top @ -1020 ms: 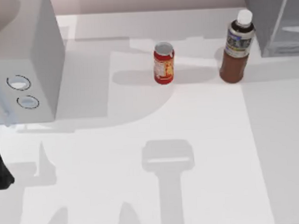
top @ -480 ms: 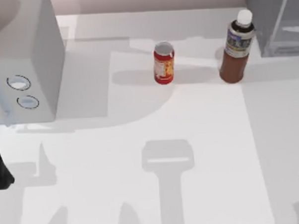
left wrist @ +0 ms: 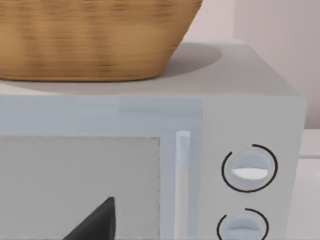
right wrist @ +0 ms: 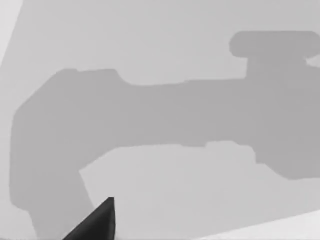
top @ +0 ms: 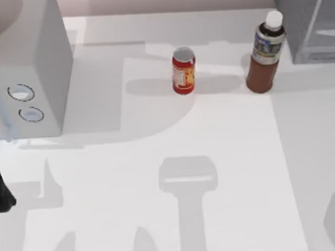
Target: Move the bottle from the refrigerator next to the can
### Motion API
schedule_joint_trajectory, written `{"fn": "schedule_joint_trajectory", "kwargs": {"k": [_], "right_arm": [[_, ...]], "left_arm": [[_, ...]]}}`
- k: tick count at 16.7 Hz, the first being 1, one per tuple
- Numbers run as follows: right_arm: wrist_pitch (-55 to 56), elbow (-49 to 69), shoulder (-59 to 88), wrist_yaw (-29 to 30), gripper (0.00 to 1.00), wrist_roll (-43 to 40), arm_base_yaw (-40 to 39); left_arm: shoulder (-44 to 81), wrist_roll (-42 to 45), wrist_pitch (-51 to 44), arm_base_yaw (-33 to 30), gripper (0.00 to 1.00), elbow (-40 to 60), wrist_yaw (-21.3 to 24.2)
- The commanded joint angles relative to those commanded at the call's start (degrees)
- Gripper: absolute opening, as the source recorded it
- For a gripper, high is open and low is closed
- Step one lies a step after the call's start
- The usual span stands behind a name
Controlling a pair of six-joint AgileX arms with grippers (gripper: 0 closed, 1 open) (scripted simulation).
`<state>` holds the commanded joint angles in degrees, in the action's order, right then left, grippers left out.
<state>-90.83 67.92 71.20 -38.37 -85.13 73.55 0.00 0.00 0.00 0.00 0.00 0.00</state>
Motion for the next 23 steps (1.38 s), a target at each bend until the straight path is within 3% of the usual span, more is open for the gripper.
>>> {"fn": "schedule_joint_trajectory", "kwargs": {"k": [5,9,17,20,23], "right_arm": [[2.9,6.3,23.8,-10.7,1.0,-23.6,21.3],[4.9,8.6,32.5,-15.2,1.0,-32.2,29.5],[5.7,8.6,33.2,-15.6,1.0,-32.2,29.5],[10.4,8.4,33.6,-15.1,1.0,-26.8,25.9],[19.2,8.1,33.9,-14.0,1.0,-16.2,19.3]], "left_arm": [[0.0,0.0,0.0,0.0,1.0,0.0,0.0],[0.0,0.0,0.0,0.0,1.0,0.0,0.0],[0.0,0.0,0.0,0.0,1.0,0.0,0.0],[0.0,0.0,0.0,0.0,1.0,0.0,0.0],[0.0,0.0,0.0,0.0,1.0,0.0,0.0]]}}
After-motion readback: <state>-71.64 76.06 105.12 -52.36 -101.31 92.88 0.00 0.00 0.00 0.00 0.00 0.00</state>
